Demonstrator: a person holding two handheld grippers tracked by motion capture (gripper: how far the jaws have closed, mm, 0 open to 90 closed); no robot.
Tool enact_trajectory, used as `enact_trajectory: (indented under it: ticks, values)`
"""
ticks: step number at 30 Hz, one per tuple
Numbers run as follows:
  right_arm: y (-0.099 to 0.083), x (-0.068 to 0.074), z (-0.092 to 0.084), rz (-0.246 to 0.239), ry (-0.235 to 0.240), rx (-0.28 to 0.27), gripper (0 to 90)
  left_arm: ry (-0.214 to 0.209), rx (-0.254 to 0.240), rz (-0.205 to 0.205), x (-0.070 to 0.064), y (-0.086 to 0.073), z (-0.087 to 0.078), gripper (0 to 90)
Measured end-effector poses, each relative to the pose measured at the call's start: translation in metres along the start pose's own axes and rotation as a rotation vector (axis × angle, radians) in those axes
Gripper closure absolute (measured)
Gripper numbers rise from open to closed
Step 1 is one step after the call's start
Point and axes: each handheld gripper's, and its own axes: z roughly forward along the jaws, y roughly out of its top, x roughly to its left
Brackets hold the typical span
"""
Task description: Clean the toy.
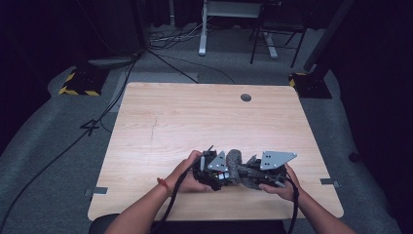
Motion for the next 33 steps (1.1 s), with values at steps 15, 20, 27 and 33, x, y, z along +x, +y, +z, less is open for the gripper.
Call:
enact_trajectory:
  ticks: [15, 20, 27, 33]
  values:
    - [-0.022, -0.019, 0.019, 0.088, 0.069, 0.068, 78.7, 0.034, -0.092, 0.002, 0.004, 0.002, -0.022, 33.6]
    - [-0.023, -0.019, 0.012, 0.100, 0.075, 0.005, 78.7, 0.036, -0.093, 0.004, 0.008, -0.001, -0.022, 32.9]
    - [-0.017, -0.016, 0.000, 0.091, 0.087, -0.062, 78.7, 0.045, -0.049, 0.006, 0.007, -0.003, -0.015, 32.9]
    - [-0.014, -0.015, 0.000, 0.086, 0.080, -0.074, 78.7, 0.040, -0.055, -0.004, 0.006, -0.003, -0.013, 33.2]
